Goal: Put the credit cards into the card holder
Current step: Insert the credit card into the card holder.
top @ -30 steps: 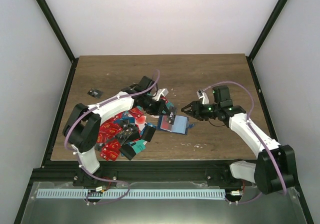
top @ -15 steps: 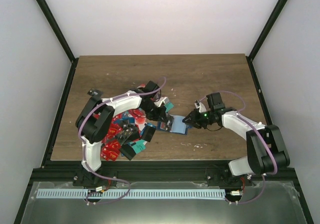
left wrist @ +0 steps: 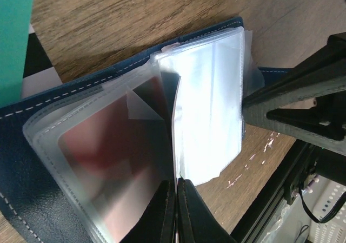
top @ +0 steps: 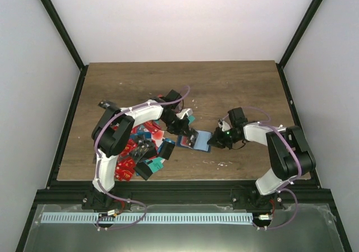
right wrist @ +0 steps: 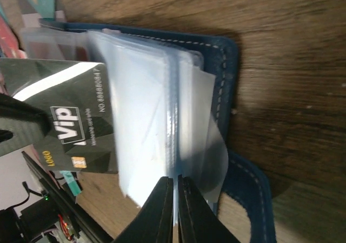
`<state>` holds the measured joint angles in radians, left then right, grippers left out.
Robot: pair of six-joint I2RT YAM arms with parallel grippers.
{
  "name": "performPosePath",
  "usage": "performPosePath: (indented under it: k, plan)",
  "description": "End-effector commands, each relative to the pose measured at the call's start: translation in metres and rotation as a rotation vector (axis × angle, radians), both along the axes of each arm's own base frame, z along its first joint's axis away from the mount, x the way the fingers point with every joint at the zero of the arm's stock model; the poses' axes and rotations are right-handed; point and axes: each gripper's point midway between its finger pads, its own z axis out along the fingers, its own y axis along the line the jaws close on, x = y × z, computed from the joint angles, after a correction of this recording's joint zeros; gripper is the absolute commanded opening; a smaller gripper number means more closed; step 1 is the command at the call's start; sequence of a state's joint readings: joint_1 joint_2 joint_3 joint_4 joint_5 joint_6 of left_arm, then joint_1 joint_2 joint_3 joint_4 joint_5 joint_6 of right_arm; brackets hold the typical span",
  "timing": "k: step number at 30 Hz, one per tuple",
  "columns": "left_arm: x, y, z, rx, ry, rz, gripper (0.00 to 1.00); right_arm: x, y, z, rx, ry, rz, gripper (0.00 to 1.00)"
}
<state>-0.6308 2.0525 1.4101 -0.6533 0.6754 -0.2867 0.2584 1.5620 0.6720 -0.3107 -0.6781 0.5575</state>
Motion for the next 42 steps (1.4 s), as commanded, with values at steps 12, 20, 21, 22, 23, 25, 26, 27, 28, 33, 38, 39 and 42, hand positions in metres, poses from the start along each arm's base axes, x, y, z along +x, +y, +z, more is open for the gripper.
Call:
performPosePath:
  k: [12,20,21,22,23,25,26,27,28,33,38,39,42]
  plan:
    - [0.0,-0.013,-0.009,-0.041,0.06,-0.008,0.04,-0.001,-0.006,-0.027,-0.067,0.023,0.03,0.04]
    - [0.005,-0.018,-0.009,-0.055,0.064,-0.001,0.04,0.003,-0.011,-0.026,-0.117,0.017,0.039,0.03]
    - [0.005,-0.019,-0.009,-0.059,0.065,0.001,0.04,0.004,-0.014,-0.026,-0.136,0.014,0.037,0.03]
    - [0.006,-0.02,-0.009,-0.061,0.066,0.002,0.04,0.003,-0.016,-0.025,-0.152,0.015,0.039,0.03]
    - [0.006,-0.021,-0.009,-0.063,0.066,0.002,0.04,0.004,-0.018,-0.024,-0.169,0.01,0.039,0.03]
    - [0.007,-0.022,-0.009,-0.064,0.065,0.003,0.04,0.004,-0.022,-0.023,-0.195,0.01,0.038,0.03]
    - [0.008,-0.022,-0.008,-0.065,0.063,0.003,0.04,0.005,-0.024,-0.023,-0.207,0.009,0.039,0.03]
    - [0.009,-0.023,-0.008,-0.066,0.062,0.004,0.04,0.005,-0.025,-0.022,-0.215,0.009,0.04,0.03]
    - [0.01,-0.024,-0.008,-0.067,0.06,0.005,0.04,0.005,-0.026,-0.023,-0.223,0.013,0.04,0.03]
    - [0.012,-0.028,-0.009,-0.075,0.059,0.012,0.04,0.002,-0.028,-0.024,-0.234,0.019,0.047,0.03]
    - [0.014,-0.033,-0.007,-0.086,0.065,0.018,0.04,0.0,-0.032,-0.025,-0.259,0.028,0.051,0.03]
    - [0.014,-0.034,-0.006,-0.087,0.065,0.017,0.04,0.0,-0.032,-0.024,-0.264,0.028,0.052,0.03]
    - [0.013,-0.038,-0.006,-0.098,0.069,0.016,0.04,0.0,-0.032,-0.022,-0.264,0.021,0.056,0.04]
